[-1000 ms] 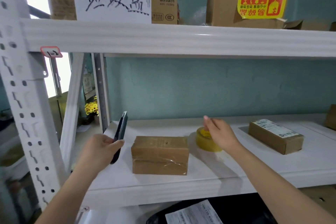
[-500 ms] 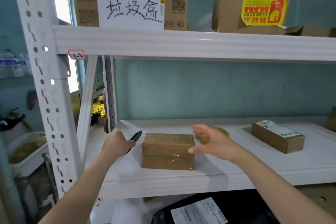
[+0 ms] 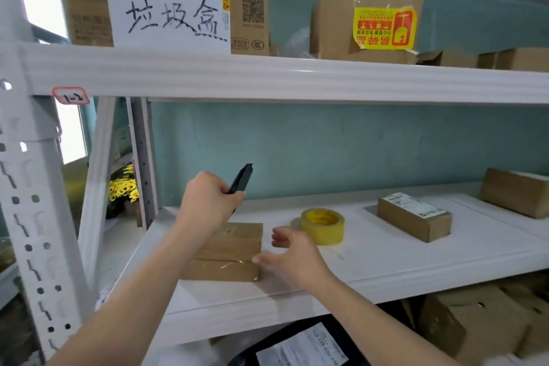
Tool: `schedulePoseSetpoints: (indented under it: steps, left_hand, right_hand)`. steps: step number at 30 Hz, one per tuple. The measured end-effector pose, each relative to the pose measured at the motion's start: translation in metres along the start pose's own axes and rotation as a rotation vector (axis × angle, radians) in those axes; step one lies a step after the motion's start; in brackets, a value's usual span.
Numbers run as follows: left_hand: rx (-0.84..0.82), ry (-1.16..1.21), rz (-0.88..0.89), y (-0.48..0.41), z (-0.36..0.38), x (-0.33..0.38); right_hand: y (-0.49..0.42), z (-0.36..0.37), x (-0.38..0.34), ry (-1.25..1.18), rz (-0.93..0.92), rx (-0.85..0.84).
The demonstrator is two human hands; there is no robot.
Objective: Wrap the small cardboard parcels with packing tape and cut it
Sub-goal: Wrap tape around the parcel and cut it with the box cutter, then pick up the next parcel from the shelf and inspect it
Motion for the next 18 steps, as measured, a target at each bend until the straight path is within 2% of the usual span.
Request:
schedulePoseSetpoints:
  steps: [7,11,16,18]
  left_hand:
    - [-0.119,-0.020,-0.016,-0.017,0.024,-0.008]
    - [-0.228,-0.047,0.000,-0.016,0.066,0.019]
    - [-0.256,-0.180,0.073,-0.001,0.121,0.061]
    - [-0.222,-0.339,0.095,0.003,0.138,0.066]
  right_hand:
    - [0.012,-0.147,0.027,-0.084,0.029,0.013]
    - [0.034,-0.223,0.037,-0.074,0.069,0.144]
    - [0.043,-0.260,0.060,-0.163,0.078,0.282]
    - [0.043,-0.264,0.067,-0.228,0.079,0.338]
Point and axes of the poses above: each hand's wrist, its own y-axis away from the middle knuckle, its own z-axis out of the palm, x = y × z, the point moved 10 cm from there along -y, towards the middle knuckle, and after that the axes turned 2 degrees about z, right-handed, at the moved point
